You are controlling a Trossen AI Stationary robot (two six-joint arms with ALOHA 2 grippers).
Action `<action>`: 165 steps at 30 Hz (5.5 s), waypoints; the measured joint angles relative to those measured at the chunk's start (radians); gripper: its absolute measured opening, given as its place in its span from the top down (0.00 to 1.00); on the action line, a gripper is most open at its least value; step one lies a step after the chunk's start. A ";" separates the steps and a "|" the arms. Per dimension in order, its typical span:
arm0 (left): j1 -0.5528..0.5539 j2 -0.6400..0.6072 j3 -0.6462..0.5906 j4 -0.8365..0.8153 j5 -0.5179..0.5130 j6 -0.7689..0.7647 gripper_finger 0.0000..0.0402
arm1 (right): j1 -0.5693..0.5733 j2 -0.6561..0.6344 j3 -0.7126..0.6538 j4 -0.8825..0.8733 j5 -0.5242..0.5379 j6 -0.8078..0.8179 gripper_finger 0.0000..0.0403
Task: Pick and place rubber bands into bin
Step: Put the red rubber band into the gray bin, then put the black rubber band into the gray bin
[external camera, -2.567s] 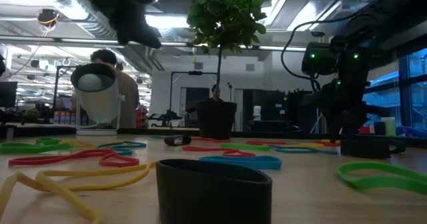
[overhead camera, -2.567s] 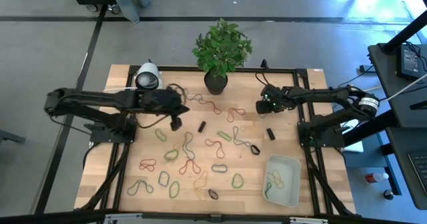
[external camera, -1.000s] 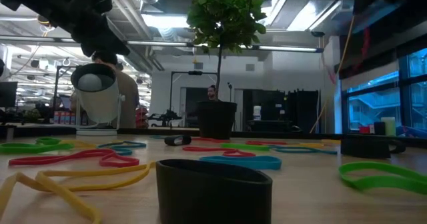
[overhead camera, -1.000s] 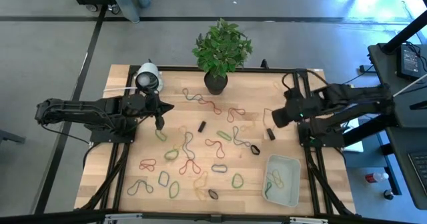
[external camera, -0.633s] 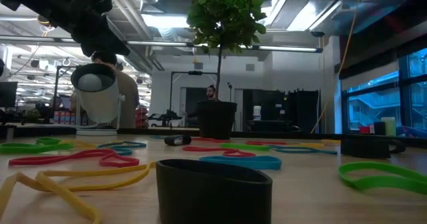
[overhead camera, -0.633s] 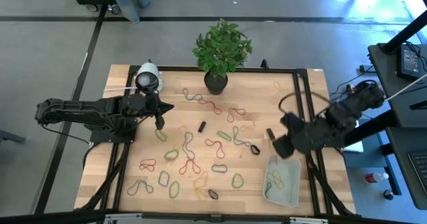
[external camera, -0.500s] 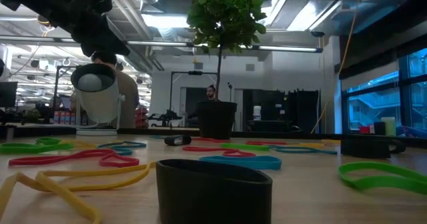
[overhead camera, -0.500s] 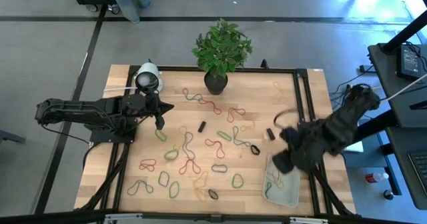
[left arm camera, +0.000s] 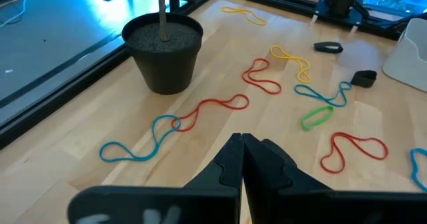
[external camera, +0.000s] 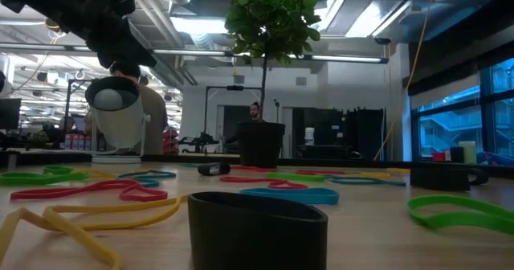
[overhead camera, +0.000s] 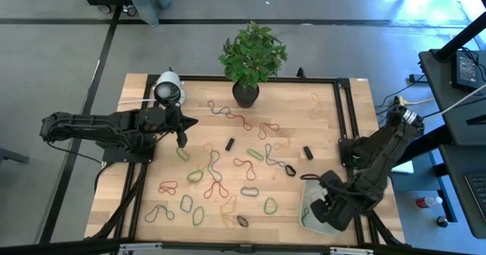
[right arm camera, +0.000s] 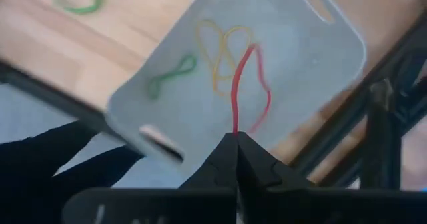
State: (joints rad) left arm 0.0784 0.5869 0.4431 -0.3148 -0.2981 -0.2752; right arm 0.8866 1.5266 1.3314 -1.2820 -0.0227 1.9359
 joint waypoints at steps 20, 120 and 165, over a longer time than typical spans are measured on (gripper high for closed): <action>0.000 0.000 0.000 0.006 0.002 -0.017 1.00 | -0.063 -0.022 -0.495 0.543 -0.042 -0.033 0.91; -0.194 1.278 1.228 0.006 0.027 0.153 0.99 | -0.461 -0.993 -0.647 0.438 0.368 -1.552 0.96; -0.361 2.086 1.910 0.267 0.219 0.175 0.99 | -0.461 -0.992 -0.647 0.462 0.388 -1.552 0.96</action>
State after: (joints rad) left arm -0.2831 2.6726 2.3528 -0.0476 -0.0796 -0.1004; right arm 0.4257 0.5343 0.6846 -0.8196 0.3653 0.3836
